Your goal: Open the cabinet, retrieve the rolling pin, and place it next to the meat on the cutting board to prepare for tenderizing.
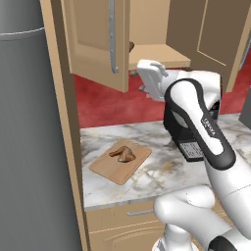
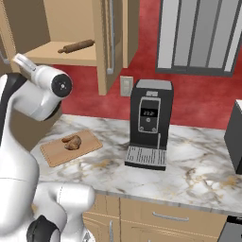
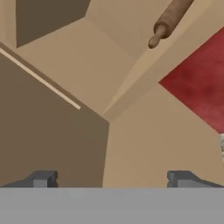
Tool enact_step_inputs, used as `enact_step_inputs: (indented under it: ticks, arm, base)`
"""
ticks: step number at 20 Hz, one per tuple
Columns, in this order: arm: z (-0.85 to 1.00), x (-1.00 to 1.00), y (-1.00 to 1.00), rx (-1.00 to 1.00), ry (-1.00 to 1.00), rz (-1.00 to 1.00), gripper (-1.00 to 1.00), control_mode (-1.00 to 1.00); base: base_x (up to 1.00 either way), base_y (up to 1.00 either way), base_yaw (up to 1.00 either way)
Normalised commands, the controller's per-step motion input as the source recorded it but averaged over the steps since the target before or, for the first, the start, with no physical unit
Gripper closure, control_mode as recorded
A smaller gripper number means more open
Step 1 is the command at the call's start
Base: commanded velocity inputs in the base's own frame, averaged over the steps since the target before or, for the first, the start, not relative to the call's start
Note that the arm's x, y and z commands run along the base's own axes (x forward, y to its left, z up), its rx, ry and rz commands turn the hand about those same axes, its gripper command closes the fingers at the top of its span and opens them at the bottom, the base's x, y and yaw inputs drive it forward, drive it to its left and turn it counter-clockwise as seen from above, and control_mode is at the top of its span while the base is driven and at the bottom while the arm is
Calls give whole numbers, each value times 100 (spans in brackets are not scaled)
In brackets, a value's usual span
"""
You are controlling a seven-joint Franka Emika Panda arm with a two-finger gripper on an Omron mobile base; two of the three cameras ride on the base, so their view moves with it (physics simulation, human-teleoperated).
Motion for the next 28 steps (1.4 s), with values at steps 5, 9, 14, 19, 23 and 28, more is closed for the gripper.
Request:
enact_step_inputs:
  ticks: [5,9,14,19,23,28]
  arm:
    - [-11,7,40,0,10,9,-100,-100]
    - [-3,0,47,0,6,11,-100,-100]
    - [-1,0,49,0,3,11,-100,-100]
    - [-7,0,56,0,2,12,-100,-100]
    - [-9,0,65,0,1,14,-100,-100]
    - [-13,0,67,0,0,14,-100,-100]
  base:
    - [0,0,0]
    - [0,0,0]
    - [0,0,0]
    - [0,0,0]
    - [0,0,0]
    - [0,0,0]
